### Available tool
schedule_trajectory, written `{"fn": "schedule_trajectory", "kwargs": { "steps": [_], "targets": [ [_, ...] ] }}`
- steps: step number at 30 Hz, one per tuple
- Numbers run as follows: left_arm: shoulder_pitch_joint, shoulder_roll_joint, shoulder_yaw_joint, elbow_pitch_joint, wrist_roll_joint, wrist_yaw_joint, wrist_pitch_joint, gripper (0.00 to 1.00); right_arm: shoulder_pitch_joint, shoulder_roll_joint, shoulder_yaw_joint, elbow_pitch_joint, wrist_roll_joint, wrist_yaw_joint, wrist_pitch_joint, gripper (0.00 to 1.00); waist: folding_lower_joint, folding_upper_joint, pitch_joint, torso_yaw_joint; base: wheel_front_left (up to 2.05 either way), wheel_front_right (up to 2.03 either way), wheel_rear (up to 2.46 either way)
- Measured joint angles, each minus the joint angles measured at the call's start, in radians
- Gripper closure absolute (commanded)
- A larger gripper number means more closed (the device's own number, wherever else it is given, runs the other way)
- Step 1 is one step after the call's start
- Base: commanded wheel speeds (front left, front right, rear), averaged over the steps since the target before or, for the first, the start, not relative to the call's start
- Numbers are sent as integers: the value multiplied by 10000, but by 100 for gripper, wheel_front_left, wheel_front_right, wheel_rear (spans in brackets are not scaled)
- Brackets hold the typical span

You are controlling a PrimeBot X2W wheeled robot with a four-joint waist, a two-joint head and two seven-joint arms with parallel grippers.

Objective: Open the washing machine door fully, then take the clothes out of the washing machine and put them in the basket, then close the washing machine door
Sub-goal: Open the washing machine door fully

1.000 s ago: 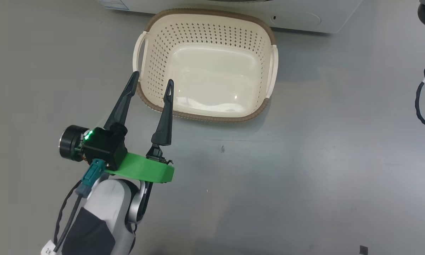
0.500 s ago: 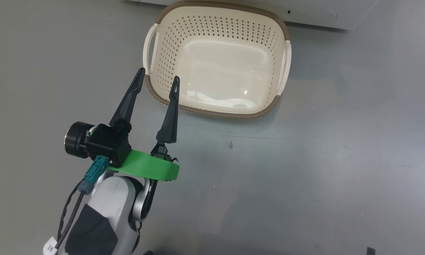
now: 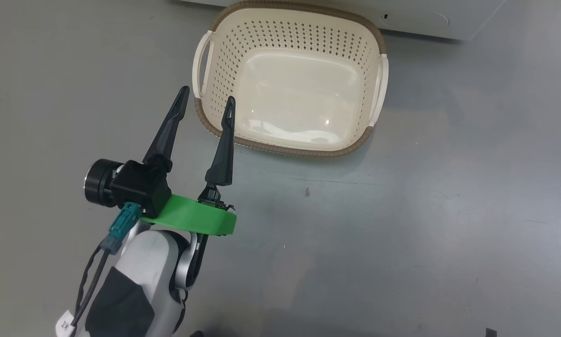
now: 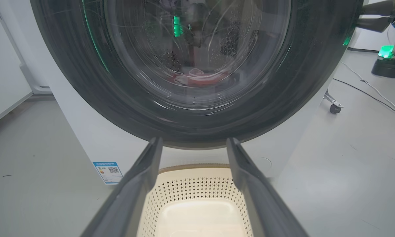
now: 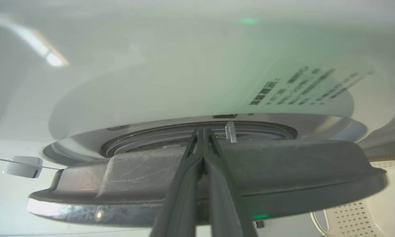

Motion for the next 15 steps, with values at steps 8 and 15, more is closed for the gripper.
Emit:
{"fn": "schedule_trajectory", "kwargs": {
  "steps": [8,15],
  "targets": [
    [-29,-2,77,67,-4,13,0,0,12,-21,35,359,485,311,779,100,0,-1,-130,-112,0,0,0],
    [-11,-2,90,291,31,15,0,0,142,161,174,502,878,493,1561,100,-1,0,-341,-281,0,0,0]
  ]
}}
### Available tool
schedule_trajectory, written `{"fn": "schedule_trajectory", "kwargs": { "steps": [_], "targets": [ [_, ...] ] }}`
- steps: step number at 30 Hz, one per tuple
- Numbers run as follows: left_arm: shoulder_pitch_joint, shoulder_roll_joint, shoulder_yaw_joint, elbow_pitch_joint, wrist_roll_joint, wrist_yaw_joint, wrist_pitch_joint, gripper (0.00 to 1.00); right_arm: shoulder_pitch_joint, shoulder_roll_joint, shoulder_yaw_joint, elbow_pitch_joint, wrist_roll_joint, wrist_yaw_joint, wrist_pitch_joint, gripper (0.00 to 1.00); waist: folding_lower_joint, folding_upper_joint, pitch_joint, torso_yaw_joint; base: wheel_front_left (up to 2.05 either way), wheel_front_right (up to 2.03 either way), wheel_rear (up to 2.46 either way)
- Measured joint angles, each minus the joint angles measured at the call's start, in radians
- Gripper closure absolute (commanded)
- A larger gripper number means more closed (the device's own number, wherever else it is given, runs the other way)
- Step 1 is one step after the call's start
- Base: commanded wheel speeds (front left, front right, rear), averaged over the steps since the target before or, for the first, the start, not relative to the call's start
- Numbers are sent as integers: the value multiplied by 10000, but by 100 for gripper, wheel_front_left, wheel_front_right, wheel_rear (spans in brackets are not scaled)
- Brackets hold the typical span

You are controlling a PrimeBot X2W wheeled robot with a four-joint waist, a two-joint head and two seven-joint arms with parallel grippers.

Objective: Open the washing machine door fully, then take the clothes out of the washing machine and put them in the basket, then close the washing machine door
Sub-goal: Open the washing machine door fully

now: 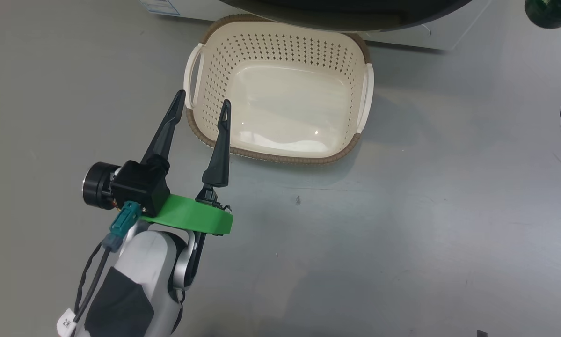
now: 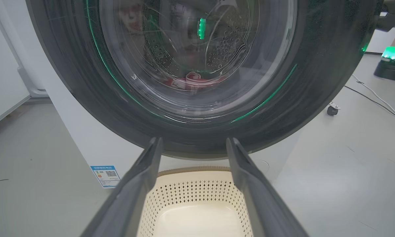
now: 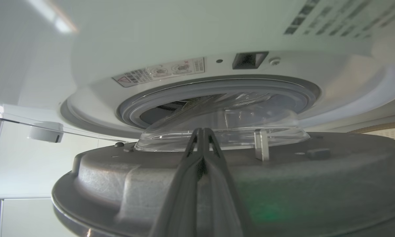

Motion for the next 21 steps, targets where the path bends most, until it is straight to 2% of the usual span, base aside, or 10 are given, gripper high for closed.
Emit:
{"fn": "schedule_trajectory", "kwargs": {
  "steps": [9,21],
  "targets": [
    [89,0,169,209,125,50,0,0,592,107,226,79,253,330,884,100,0,0,-372,-171,0,0,0],
    [414,0,174,374,136,81,0,0,1655,754,823,121,407,558,1848,100,0,0,-1073,-394,0,0,0]
  ]
}}
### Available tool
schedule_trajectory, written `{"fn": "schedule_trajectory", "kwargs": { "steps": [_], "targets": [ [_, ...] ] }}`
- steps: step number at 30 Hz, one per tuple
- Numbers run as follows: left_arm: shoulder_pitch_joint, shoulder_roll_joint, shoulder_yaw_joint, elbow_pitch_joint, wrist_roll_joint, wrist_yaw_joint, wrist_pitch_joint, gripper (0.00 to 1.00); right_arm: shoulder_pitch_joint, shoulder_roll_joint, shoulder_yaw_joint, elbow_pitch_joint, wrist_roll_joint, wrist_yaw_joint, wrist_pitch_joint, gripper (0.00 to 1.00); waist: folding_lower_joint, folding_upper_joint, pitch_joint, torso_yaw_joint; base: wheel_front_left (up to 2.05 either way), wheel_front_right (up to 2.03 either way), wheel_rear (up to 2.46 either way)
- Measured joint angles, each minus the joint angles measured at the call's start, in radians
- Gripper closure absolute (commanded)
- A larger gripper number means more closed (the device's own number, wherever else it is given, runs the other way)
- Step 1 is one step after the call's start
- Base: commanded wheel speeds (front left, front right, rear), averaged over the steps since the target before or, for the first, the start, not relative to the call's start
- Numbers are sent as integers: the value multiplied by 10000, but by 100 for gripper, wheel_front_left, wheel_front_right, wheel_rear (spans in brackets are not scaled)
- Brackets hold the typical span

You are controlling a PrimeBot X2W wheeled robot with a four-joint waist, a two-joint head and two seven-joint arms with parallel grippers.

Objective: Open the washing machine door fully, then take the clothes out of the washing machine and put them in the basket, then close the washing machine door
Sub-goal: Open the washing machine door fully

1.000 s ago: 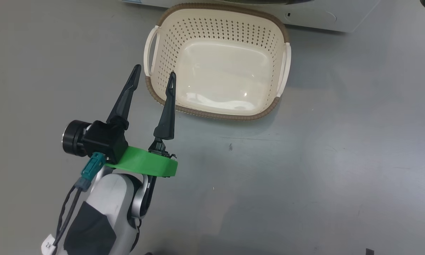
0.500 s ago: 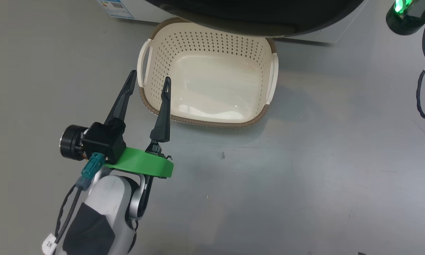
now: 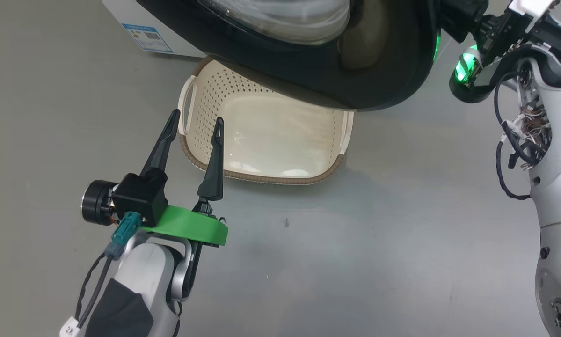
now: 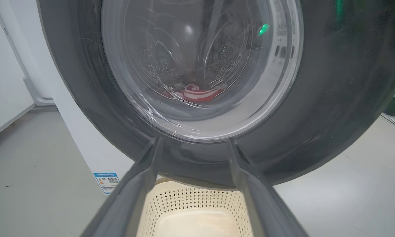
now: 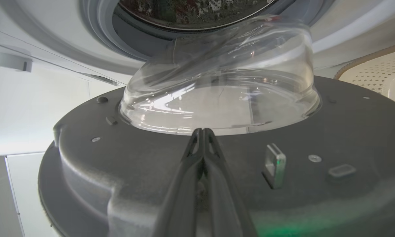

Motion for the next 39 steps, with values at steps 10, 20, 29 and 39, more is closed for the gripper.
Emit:
{"fn": "schedule_trajectory", "kwargs": {
  "steps": [10,20,29,39],
  "targets": [
    [311,2,-2,219,2,0,0,0,865,201,278,-242,186,84,497,100,0,0,-564,-58,0,0,0],
    [581,4,-27,387,0,0,0,0,1713,485,631,-594,330,98,775,100,0,0,-1070,16,0,0,0],
    [859,6,-79,558,-2,0,0,0,2604,631,1045,-863,364,178,777,100,0,0,-1562,215,0,0,0],
    [1066,10,-100,644,-2,0,0,0,3252,665,1661,-1267,525,178,740,100,0,0,-1855,515,0,0,0]
  ]
}}
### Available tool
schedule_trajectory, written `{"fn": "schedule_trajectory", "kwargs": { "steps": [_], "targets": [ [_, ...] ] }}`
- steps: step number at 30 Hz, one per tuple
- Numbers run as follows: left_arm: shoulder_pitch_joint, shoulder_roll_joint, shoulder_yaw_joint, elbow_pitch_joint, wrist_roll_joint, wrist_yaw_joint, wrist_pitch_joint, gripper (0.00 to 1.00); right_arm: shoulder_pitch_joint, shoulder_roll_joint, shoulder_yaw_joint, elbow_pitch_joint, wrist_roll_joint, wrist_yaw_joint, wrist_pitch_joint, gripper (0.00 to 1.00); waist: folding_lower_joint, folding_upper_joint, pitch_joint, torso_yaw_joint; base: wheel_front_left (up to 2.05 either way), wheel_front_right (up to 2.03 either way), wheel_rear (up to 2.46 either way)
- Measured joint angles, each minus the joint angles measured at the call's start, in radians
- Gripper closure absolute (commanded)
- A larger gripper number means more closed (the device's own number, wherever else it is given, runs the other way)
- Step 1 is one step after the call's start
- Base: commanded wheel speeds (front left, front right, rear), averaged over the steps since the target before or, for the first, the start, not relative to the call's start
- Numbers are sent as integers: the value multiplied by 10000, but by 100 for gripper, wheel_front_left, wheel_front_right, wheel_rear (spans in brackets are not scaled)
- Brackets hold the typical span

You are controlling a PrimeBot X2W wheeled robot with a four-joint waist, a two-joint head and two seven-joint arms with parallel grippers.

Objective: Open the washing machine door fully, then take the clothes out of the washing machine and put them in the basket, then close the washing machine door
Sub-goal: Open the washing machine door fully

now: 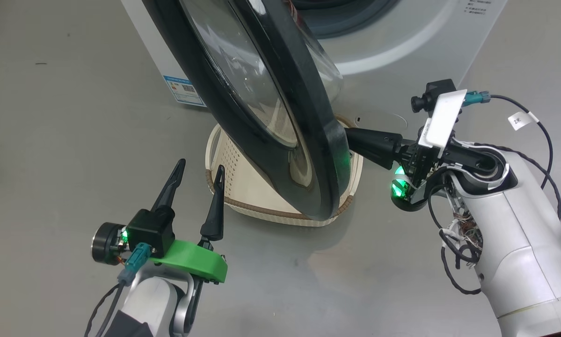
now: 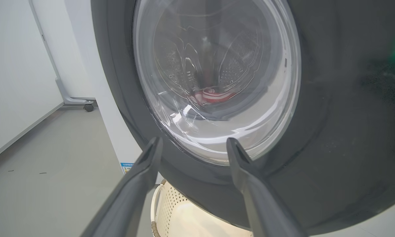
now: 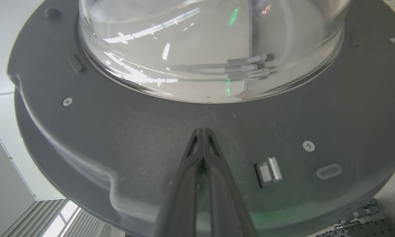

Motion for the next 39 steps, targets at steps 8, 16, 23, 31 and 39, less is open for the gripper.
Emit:
{"fn": "schedule_trajectory", "kwargs": {
  "steps": [8,16,23,31,39],
  "targets": [
    [75,0,-123,142,-8,0,2,0,546,-6,761,-443,593,0,-115,100,0,0,-202,294,0,0,0],
    [119,0,-207,219,-63,-2,0,0,856,0,1570,-834,991,0,-454,100,0,0,-399,745,0,0,0],
    [259,2,-247,267,-169,-2,2,0,1051,-6,2090,-1016,1160,0,-821,100,0,0,-499,1138,0,0,0],
    [330,8,-121,282,-169,-2,2,0,1134,2,2656,-1187,1365,0,-1183,100,0,0,-606,1466,0,0,0],
    [443,8,-52,282,-169,0,2,0,1215,31,2514,-1329,1668,0,-1708,100,0,0,-647,1502,0,0,0]
  ]
}}
